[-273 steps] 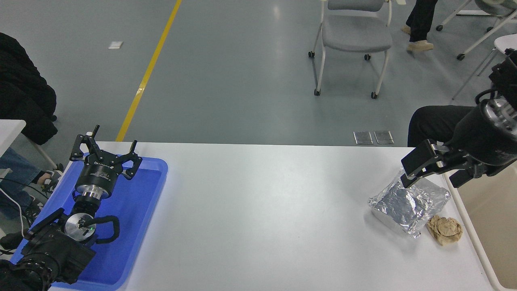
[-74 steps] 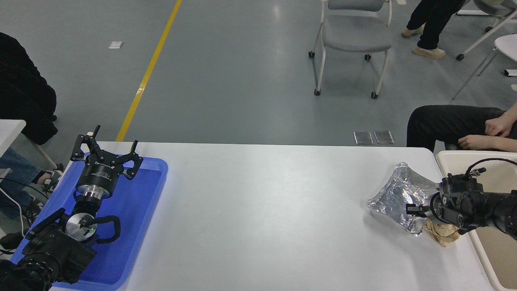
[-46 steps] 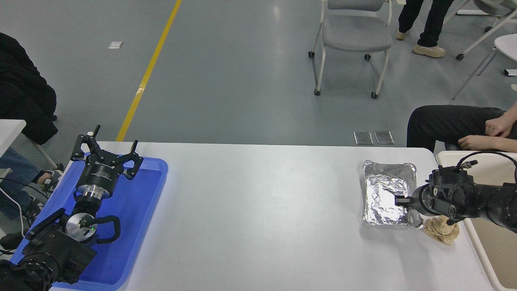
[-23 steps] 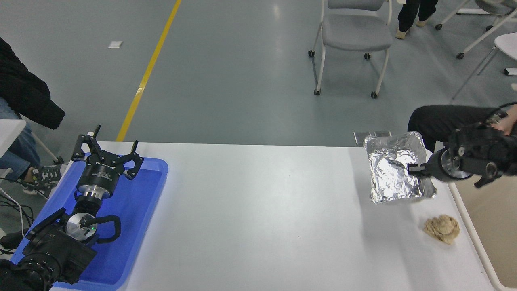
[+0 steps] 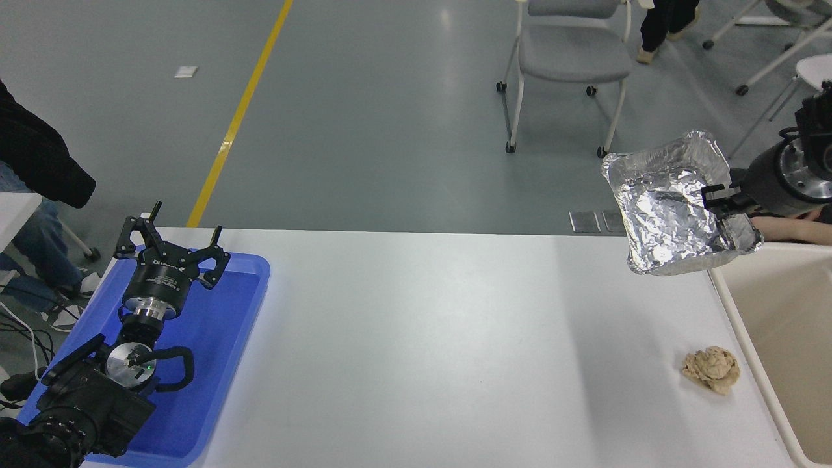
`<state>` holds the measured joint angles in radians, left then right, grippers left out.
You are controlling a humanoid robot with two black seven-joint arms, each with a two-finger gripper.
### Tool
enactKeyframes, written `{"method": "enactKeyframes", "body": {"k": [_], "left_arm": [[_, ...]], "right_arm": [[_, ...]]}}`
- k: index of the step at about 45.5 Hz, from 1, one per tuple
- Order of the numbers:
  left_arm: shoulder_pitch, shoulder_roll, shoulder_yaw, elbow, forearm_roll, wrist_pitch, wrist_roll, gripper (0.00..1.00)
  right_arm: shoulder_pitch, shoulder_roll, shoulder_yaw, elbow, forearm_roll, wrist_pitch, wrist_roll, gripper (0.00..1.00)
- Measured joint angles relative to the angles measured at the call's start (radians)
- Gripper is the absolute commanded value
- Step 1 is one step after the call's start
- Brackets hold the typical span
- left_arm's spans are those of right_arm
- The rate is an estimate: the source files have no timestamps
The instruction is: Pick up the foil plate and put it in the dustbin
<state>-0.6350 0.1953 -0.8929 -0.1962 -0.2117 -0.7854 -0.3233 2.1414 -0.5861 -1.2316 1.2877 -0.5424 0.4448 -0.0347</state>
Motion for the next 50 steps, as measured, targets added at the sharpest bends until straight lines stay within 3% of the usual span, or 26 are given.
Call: {"method": "enactKeyframes", "body": {"k": [19, 30, 50], "left_arm": [[0.000, -0.001, 0.000, -0.001, 0.000, 0.000, 0.000, 1.00], [0.000, -0.001, 0.000, -0.001, 0.000, 0.000, 0.000, 1.00], [0.000, 0.000, 0.000, -0.001, 0.000, 0.000, -0.001, 1.00]], "right_arm": [[0.116, -0.010, -0.076, 0.021, -0.020, 0.067, -0.003, 0.00], [0.006, -0.113, -0.103, -0.132, -0.061, 0.073, 0.007, 0.00], [-0.556, -0.292, 0.155, -0.661, -0.136, 0.057, 0.115, 0.00]]}}
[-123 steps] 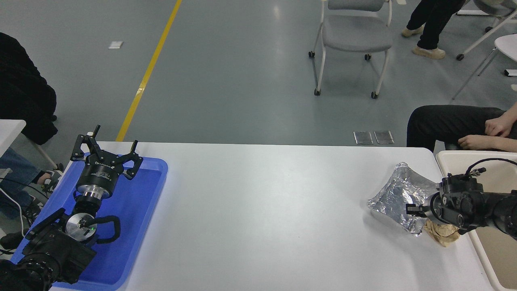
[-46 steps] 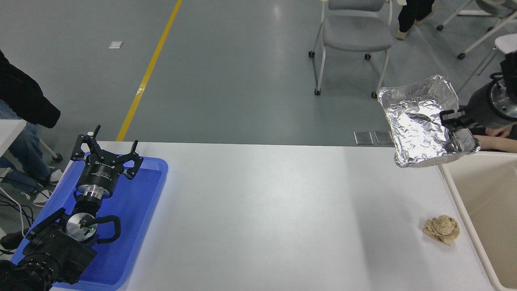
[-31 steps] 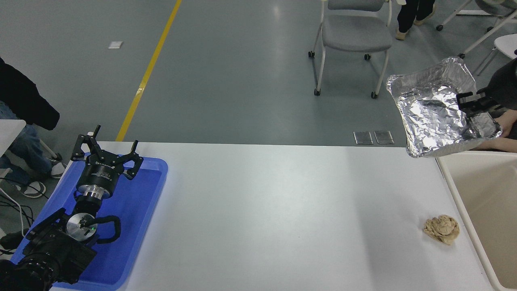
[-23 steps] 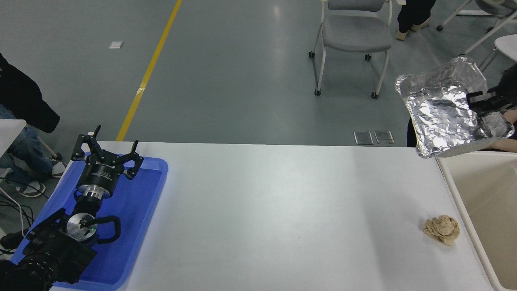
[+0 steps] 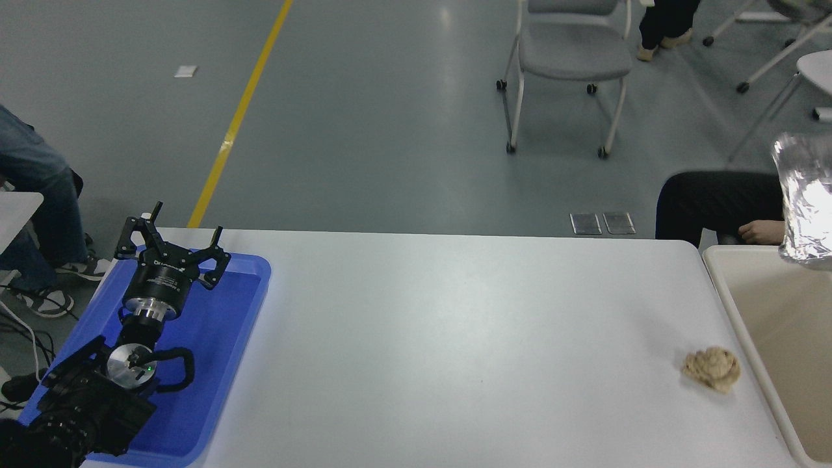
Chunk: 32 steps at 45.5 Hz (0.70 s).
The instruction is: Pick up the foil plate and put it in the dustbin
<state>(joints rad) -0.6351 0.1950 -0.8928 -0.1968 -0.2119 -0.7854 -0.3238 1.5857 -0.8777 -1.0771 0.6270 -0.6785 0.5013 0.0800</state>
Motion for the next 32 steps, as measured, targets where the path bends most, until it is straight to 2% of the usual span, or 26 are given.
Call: {"method": "enactKeyframes", "body": {"k": [7, 16, 32], "left_arm": [[0.000, 0.000, 0.000, 0.000, 0.000, 0.000, 0.000, 1.00], [0.000, 0.001, 0.000, 0.000, 0.000, 0.000, 0.000, 1.00], [0.001, 0.001, 0.000, 0.001, 0.000, 0.000, 0.000, 1.00]], "right_arm": [[-0.223, -0.003, 0.113, -0.151, -0.006, -0.048, 0.023, 0.00], [-0.464, 0.044, 0.195, -0.292, 0.006, -0.152, 0.043, 0.00], [-0.741, 0.172, 0.239, -0.458, 0.104, -0.271, 0.047, 0.00]]}}
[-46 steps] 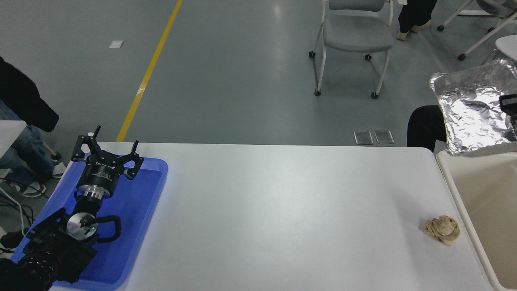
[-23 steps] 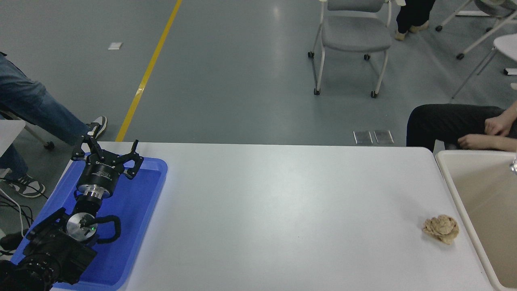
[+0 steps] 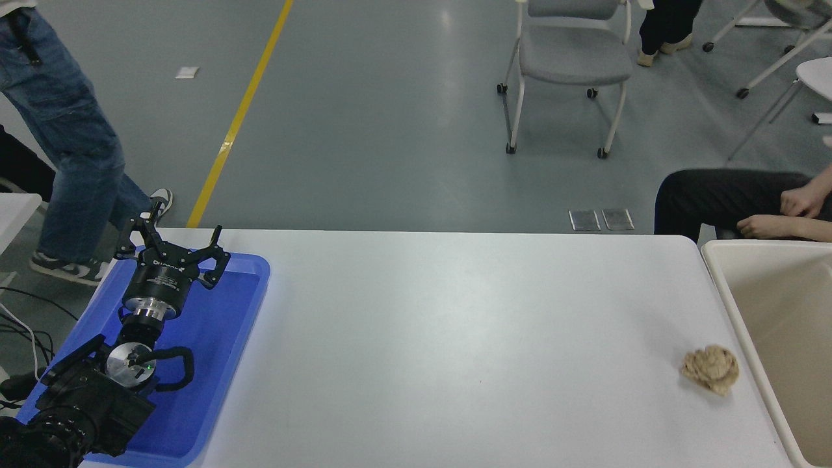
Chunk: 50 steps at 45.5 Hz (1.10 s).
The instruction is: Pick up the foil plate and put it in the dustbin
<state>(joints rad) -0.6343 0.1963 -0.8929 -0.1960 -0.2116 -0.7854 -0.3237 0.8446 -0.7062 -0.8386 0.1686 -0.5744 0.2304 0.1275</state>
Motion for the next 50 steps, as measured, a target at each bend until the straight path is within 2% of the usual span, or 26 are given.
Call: {"method": "enactKeyframes", "body": {"k": [10, 11, 12, 13, 14, 16, 37, 50], "left_arm": [[0.000, 0.001, 0.000, 0.000, 0.000, 0.000, 0.000, 1.00], [0.001, 0.001, 0.000, 0.000, 0.000, 0.000, 0.000, 1.00], [0.001, 0.001, 0.000, 0.000, 0.000, 0.000, 0.000, 1.00], [0.001, 0.001, 0.000, 0.000, 0.000, 0.000, 0.000, 1.00], [0.001, 0.001, 0.000, 0.000, 0.000, 0.000, 0.000, 1.00], [0.001, 0.001, 0.000, 0.000, 0.000, 0.000, 0.000, 1.00], [0.001, 0.002, 0.000, 0.000, 0.000, 0.000, 0.000, 1.00], [-0.001, 0.001, 0.000, 0.000, 0.000, 0.000, 0.000, 1.00]], "right_arm": [[-0.072, 0.049, 0.012, -0.034, 0.027, -0.048, -0.003, 0.00], [-0.076, 0.052, 0.014, -0.035, 0.028, -0.050, -0.003, 0.09], [-0.081, 0.057, 0.017, -0.038, 0.031, -0.054, -0.004, 0.54], [-0.084, 0.061, 0.018, -0.039, 0.032, -0.057, -0.004, 0.88], [-0.086, 0.063, 0.019, -0.040, 0.032, -0.058, -0.004, 0.97], [-0.091, 0.068, 0.023, -0.043, 0.034, -0.062, -0.004, 1.00], [-0.083, 0.088, 0.047, -0.039, 0.047, -0.068, 0.004, 1.00], [0.107, 0.066, -0.005, 0.101, -0.014, -0.063, 0.019, 1.00]]}}
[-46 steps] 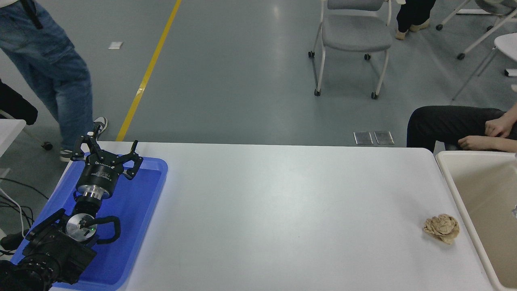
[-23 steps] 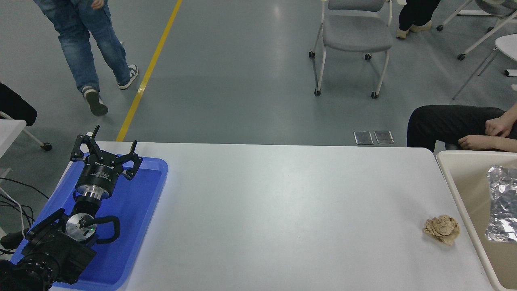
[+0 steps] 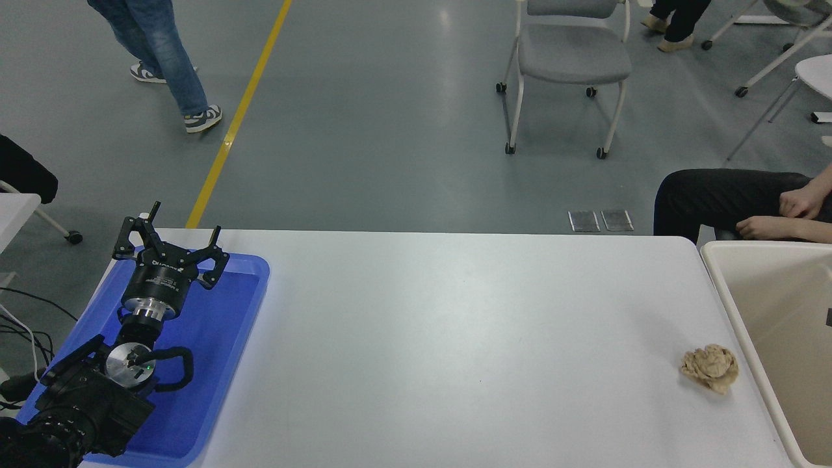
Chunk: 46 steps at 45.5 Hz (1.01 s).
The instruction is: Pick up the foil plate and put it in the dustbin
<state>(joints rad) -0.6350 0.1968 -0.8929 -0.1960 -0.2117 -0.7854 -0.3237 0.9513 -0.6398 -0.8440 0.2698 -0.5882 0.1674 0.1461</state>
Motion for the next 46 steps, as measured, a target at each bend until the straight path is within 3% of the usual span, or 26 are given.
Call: {"method": "enactKeyframes", "body": {"k": [17, 29, 35, 46], "left_arm": [[-0.002, -0.003, 0.000, -0.001, 0.000, 0.000, 0.001, 1.00], [-0.002, -0.003, 0.000, -0.001, 0.000, 0.000, 0.001, 1.00], [-0.002, -0.003, 0.000, -0.001, 0.000, 0.000, 0.001, 1.00], [-0.001, -0.003, 0.000, -0.001, 0.000, 0.000, 0.000, 1.00]], "right_arm": [[0.427, -0.056, -0.110, 0.499, -0.192, 0.043, -0.010, 1.00], [0.706, 0.008, -0.197, 0.790, -0.226, 0.164, -0.014, 1.00], [0.821, 0.066, -0.210, 0.872, -0.189, 0.264, -0.015, 1.00], [0.974, 0.200, -0.202, 0.934, -0.007, 0.451, -0.017, 1.00]]}}
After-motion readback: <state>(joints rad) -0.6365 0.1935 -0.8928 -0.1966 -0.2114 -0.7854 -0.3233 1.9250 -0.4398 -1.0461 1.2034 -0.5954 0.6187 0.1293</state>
